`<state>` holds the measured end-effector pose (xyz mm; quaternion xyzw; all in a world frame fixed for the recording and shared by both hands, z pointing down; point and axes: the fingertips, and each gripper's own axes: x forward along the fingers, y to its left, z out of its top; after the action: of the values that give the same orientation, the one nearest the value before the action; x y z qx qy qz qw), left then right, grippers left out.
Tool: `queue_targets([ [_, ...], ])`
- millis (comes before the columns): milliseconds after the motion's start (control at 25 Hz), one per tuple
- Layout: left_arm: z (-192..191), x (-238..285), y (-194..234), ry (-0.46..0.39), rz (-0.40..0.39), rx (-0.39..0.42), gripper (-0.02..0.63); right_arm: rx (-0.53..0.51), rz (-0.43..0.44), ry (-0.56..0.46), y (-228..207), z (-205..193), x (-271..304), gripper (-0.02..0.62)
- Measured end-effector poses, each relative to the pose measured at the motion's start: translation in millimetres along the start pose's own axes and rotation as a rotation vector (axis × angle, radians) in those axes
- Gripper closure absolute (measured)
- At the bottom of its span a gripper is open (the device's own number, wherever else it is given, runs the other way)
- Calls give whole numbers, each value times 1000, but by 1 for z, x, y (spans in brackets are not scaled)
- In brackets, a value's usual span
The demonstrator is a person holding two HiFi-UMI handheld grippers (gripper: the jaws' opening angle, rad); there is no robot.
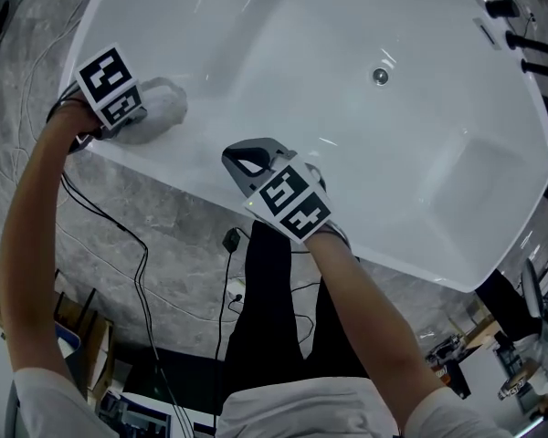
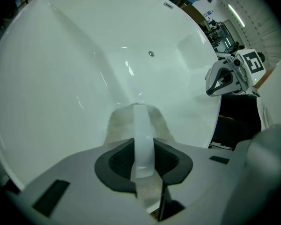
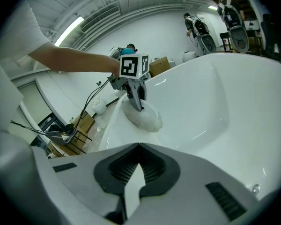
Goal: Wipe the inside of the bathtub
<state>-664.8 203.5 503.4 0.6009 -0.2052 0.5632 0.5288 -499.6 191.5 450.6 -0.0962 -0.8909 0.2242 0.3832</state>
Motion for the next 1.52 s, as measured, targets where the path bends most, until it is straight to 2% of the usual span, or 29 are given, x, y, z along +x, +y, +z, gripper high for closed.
queue_targets([
  [280,-19,4,35,108,48,-28,509,20,-2,3,-4,-8,2,577],
  [600,-7,32,50,269,58,-6,511,54,-21,-11,-17,-16,-2,577],
  [920,13,63,56,280,27,-3,509,70,-12,-3,-29,-27,8,577],
  [1080,21,78,60,315,20,7,511,59,-3,6,-37,-30,13,575],
  [1240,27,85,60,351,-33,-20,511,56,-2,16,-47,-35,14,577],
  [1360,32,93,56,332,-69,-46,511,67,-5,20,-52,-42,12,577],
  [1520,49,105,41,354,-76,-16,511,87,-22,18,-65,-58,-2,577],
])
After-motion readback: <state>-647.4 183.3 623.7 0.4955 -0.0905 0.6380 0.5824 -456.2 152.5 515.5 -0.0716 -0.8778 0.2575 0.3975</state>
